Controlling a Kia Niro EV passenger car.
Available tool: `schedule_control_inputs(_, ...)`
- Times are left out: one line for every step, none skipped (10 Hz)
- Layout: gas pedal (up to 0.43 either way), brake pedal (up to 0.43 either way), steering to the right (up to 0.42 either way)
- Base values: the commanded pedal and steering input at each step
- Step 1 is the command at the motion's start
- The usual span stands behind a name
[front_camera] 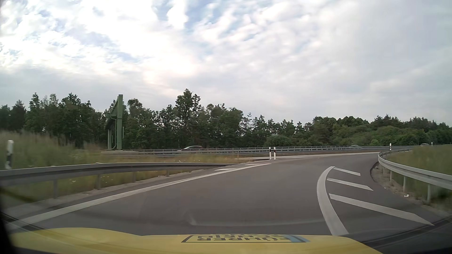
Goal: Follow the waypoints while adhering to traffic rules and regulations
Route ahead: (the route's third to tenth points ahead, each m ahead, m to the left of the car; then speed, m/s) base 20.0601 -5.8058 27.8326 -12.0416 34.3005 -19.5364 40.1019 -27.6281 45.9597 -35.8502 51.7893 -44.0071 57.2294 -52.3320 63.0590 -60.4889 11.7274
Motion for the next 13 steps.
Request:
schedule_control_inputs(0.130,0.000,0.136)
schedule_control_inputs(0.130,0.000,0.137)
schedule_control_inputs(0.130,0.000,0.136)
schedule_control_inputs(0.130,0.000,0.136)
schedule_control_inputs(0.130,0.000,0.136)
schedule_control_inputs(0.130,0.000,0.135)
schedule_control_inputs(0.130,0.000,0.135)
schedule_control_inputs(0.130,0.000,0.135)
schedule_control_inputs(0.130,0.000,0.135)
schedule_control_inputs(0.130,0.000,0.135)
schedule_control_inputs(0.130,0.000,0.135)
schedule_control_inputs(0.130,0.000,0.135)
schedule_control_inputs(0.130,0.000,0.134)
